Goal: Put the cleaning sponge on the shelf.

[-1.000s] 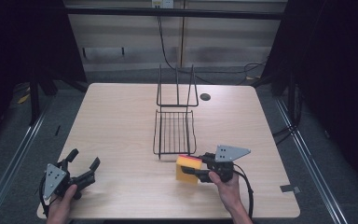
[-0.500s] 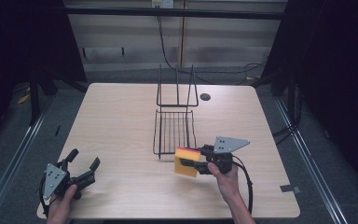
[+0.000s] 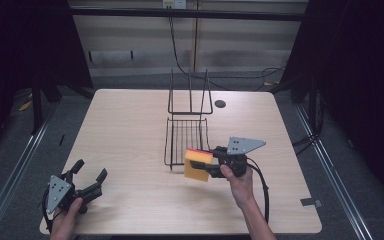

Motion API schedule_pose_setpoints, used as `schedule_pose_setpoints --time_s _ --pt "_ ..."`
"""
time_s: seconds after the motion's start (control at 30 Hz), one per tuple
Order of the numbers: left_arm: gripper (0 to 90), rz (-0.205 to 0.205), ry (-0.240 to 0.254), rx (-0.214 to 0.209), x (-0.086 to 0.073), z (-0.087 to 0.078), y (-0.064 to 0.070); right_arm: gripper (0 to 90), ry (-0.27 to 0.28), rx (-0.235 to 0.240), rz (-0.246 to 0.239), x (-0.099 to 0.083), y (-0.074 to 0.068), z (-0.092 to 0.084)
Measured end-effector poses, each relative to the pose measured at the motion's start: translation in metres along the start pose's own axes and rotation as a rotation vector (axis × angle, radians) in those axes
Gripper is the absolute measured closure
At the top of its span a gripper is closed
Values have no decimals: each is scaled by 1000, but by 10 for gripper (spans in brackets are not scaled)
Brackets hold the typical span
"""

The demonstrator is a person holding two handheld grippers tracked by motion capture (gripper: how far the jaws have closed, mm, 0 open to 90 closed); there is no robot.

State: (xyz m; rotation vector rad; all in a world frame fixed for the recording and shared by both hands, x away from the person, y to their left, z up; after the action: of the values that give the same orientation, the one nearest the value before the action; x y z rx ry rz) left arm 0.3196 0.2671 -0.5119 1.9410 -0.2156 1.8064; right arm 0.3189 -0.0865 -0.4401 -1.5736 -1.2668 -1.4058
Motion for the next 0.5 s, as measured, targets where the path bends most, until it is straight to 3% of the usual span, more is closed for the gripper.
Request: schedule_pose_setpoints --time_s 0.2,0.5 --pt "150 0 0 0 0 0 0 596 -3 32 -29 10 8 10" --pt "150 -4 3 1 0 0 0 596 -9 23 -26 14 24 16"
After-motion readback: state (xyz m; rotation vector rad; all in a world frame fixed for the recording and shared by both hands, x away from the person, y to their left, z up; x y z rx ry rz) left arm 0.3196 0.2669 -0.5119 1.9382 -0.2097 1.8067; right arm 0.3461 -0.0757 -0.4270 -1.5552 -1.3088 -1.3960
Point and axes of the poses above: each handheld gripper's, and its own axes: z roughly forward along the jaws, x roughly out of its top, y roughly to its right, the point moved 8 cm from there along z, roughly forward along the jaws, and after that the axes turned 13 degrees about -z, right-handed, at the moved point
